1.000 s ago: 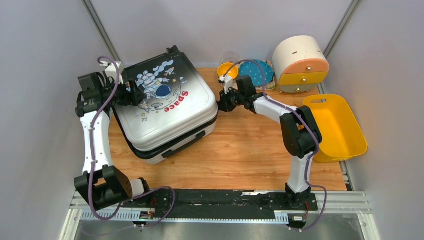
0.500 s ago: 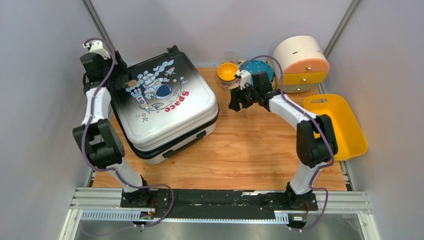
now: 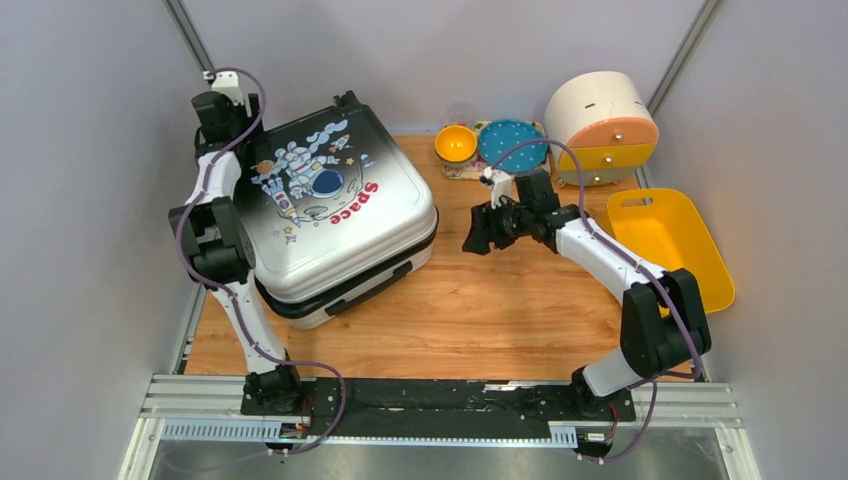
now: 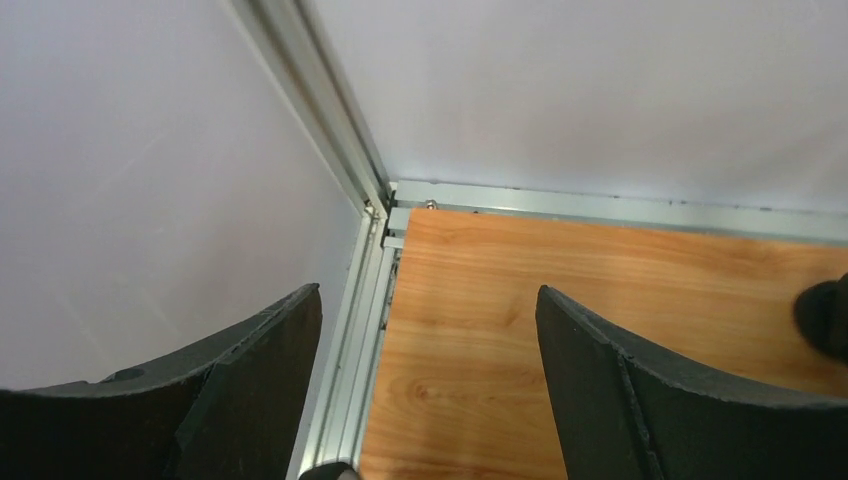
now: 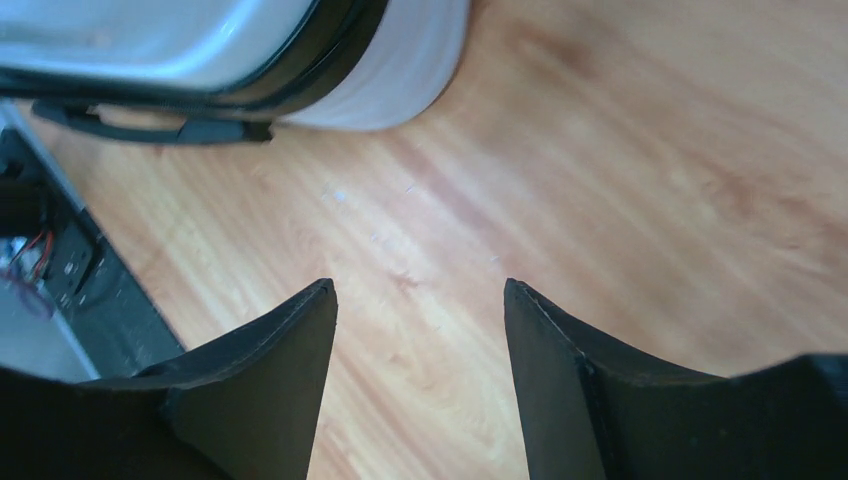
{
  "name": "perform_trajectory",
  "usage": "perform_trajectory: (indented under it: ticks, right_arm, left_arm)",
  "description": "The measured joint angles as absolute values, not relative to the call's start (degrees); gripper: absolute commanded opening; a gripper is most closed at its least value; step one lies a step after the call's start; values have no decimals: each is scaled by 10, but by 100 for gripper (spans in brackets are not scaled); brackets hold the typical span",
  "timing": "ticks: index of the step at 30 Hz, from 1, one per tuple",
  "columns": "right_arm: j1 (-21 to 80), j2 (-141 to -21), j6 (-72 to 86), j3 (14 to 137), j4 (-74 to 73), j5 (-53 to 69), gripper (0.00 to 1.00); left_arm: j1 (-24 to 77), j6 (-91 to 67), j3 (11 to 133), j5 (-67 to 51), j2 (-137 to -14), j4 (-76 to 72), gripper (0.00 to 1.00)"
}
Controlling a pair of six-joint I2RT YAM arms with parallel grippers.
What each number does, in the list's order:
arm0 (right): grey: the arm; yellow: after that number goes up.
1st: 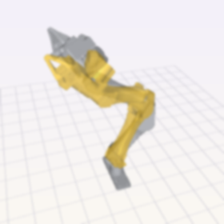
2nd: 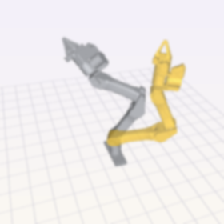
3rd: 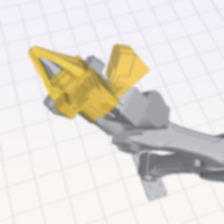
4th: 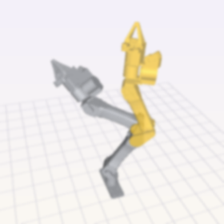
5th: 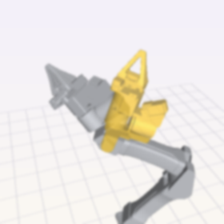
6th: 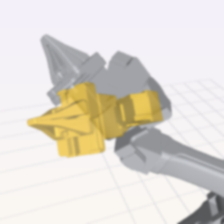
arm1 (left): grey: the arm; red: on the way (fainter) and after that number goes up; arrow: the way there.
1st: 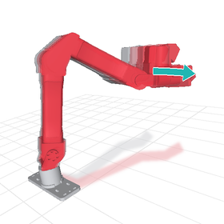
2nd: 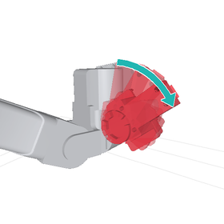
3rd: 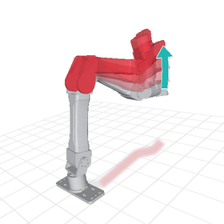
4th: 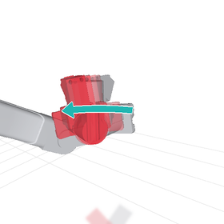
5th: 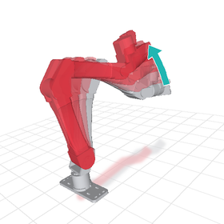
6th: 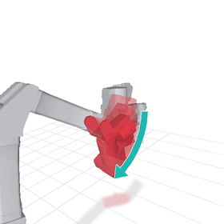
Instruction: Open, take out, and arrange the luggage
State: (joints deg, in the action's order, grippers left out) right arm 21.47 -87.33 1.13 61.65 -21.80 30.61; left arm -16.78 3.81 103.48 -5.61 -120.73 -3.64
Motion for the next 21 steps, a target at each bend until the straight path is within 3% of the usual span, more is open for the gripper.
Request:
perform_trajectory:
  ticks: [7, 15, 21]
  right_arm:
    - [274, -861, 17, 580, -225, 337, 62]
    - [313, -929, 36, 610, -183, 338, 61]
    - [302, -932, 36, 612, -190, 324, 63]
  left_arm:
    - [-152, 144, 1017, -65, -1200, -29, 81]
    - [-181, 198, 779, -67, -996, 5, 81]
    - [-220, 164, 674, -52, -884, 65, 84]
